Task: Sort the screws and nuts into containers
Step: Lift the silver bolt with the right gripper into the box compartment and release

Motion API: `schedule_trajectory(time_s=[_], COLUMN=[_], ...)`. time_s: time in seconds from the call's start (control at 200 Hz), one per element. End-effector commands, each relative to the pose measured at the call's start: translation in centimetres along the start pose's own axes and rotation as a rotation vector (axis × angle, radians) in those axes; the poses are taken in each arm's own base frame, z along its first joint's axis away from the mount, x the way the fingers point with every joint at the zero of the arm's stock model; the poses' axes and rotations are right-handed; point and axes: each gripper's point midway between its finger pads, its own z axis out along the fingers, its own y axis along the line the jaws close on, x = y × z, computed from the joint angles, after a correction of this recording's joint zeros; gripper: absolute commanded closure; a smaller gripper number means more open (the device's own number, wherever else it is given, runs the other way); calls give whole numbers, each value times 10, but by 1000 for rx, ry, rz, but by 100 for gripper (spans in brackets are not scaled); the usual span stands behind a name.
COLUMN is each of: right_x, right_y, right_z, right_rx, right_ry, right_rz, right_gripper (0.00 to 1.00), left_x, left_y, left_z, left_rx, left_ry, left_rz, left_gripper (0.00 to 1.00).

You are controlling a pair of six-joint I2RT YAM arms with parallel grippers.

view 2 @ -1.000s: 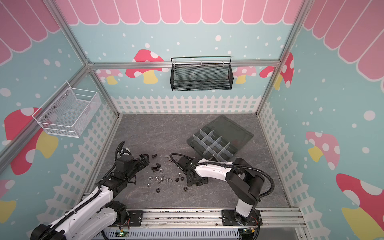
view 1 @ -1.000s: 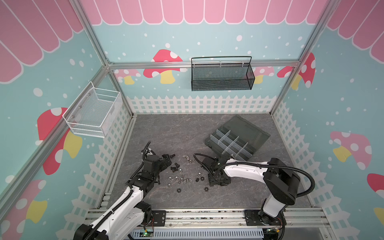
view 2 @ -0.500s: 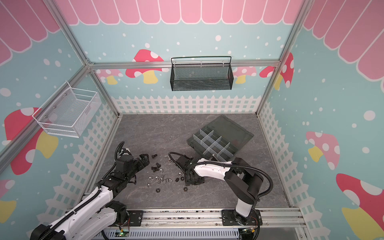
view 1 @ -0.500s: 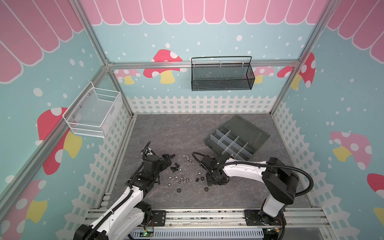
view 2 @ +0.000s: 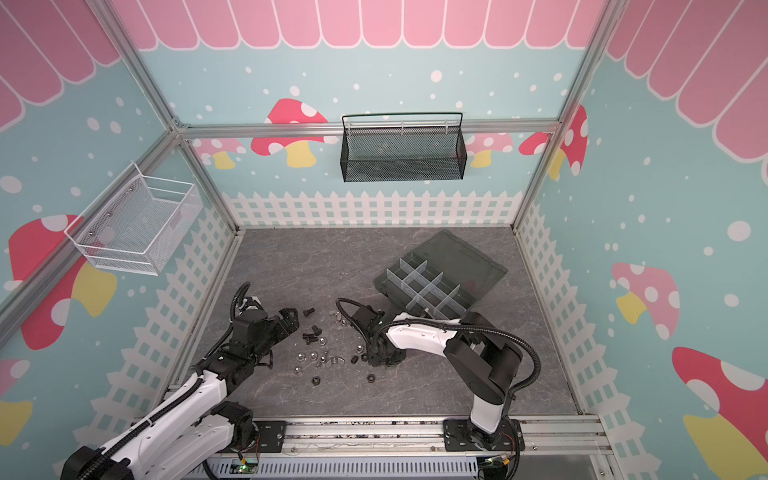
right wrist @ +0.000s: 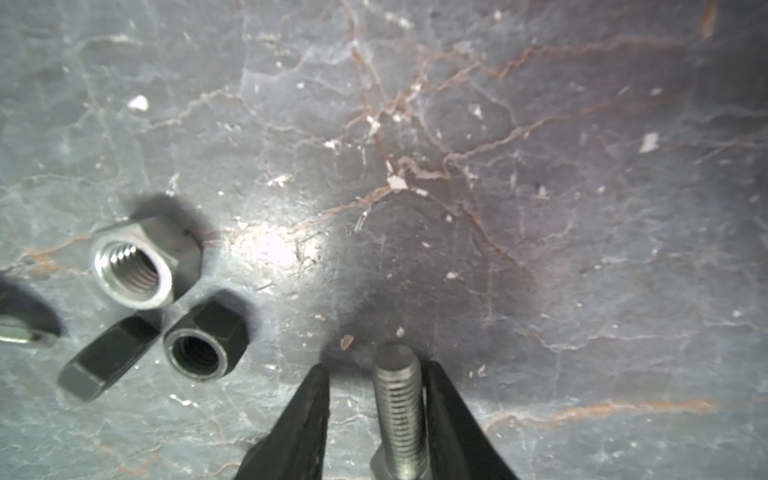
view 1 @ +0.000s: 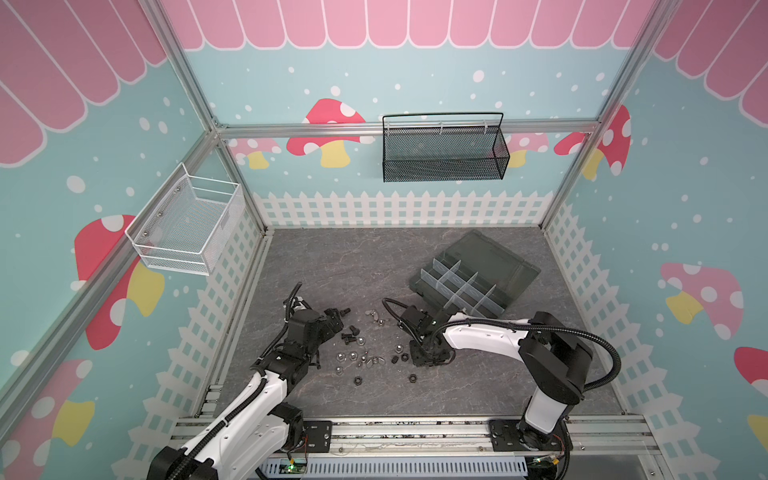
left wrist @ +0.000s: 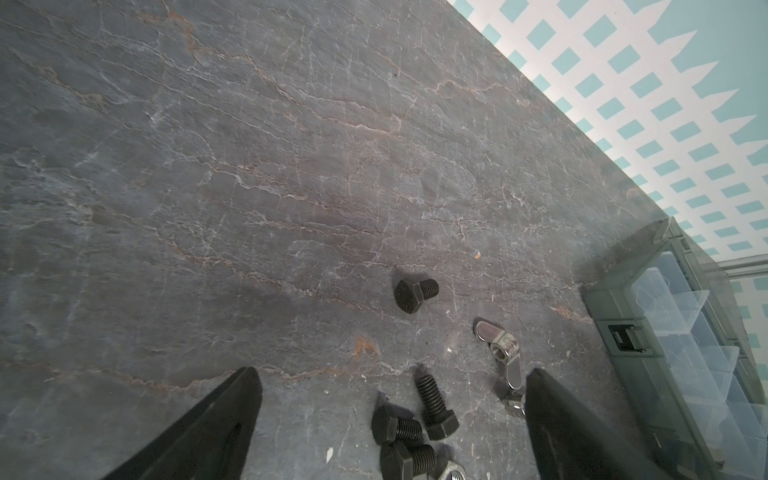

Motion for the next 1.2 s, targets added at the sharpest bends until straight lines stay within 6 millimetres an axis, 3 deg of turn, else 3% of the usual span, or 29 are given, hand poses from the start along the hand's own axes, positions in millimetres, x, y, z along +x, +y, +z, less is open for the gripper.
schedule_trajectory(time_s=[0.0, 0.305, 0.53, 0.88, 1.051, 1.196], right_x=[9, 4, -27, -72, -77, -78], right_y=[-11, -16, -24, -111, -149, -166], right_z=[6, 5, -25, -86, -89, -82], right_rx=[38, 59, 56, 134, 197, 228], right_ry=[39, 31, -69, -234, -244, -233], right_rz=[-4, -47, -77, 26, 83, 108], right_gripper=[67, 98, 100, 100, 100, 100], left_x=[-6, -10, -20, -43, -51, -54], left_y=[-1, -1, -2, -19, -33, -39], left_z=[0, -2, -8, -21, -25, -25], left_rx=[1, -18, -30, 21, 72, 95], left_ry=[-16, -21, -42, -103, -118, -126], left_rz=[-22, -12, 0, 38, 63, 63], left_gripper=[0, 0, 0, 0, 0, 0])
